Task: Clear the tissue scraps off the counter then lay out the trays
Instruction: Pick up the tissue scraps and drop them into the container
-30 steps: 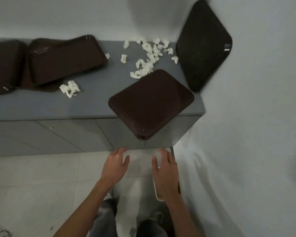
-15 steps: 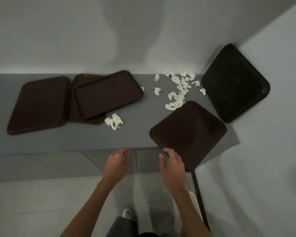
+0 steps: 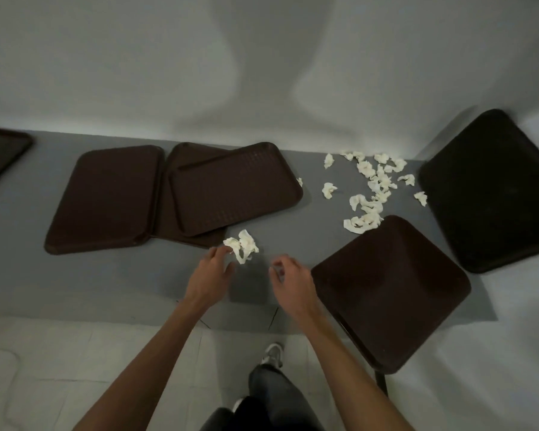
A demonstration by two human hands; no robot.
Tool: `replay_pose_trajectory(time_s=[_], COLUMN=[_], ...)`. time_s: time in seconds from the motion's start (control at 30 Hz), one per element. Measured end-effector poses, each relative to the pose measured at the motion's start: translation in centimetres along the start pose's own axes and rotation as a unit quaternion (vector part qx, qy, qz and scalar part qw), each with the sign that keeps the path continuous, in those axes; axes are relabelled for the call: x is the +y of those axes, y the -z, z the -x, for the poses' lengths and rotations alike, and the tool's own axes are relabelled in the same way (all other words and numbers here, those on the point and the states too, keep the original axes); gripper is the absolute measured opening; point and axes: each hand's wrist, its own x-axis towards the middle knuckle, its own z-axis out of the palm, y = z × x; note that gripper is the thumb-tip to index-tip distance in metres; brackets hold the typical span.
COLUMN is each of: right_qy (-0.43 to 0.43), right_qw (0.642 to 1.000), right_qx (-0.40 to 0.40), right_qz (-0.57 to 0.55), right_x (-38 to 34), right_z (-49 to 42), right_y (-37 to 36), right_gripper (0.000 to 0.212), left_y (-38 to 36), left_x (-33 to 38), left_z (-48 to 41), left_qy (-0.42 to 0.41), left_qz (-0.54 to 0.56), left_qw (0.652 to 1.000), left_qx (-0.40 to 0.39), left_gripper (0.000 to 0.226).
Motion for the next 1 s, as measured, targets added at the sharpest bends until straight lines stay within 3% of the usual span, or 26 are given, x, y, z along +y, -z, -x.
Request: replay_pose_trajectory(time_s=[0.3,0.53,0.73,1.0], right_qy=[0.048,0.023,0.014,0.020], right_qw=[0.993,0.978,0.988,0.990], right_qx=[-0.085,-0.161,-0.133,-0.072], right_qz=[0.073,0.132,0.083,0.118], right_x=[-1.6,-2.7,-0.5,3.4], right_z=[-10.6,-14.1,-14.8,-13.2], right_y=[-2.5,-4.8,-5.7,-6.1], right_gripper=[0.026,0.051,0.025,0.030], left_y=[-1.9,-3.2,-3.0,-2.1], left_x=[-0.4,-0.4,-1.2,-1.9], left_z=[-6.8,-8.9,-9.1,-8.6], left_qy=[0.035,0.028,0.025,-0.045], left_qz=[-0.061,-0.076,-0.084,-0.149], left_qw=[0.995,0.994,0.992,0.983], left_qx=[-0.066,-0.075,-0.093,-0.102], left_gripper=[0.041,0.042,0.047,0.025])
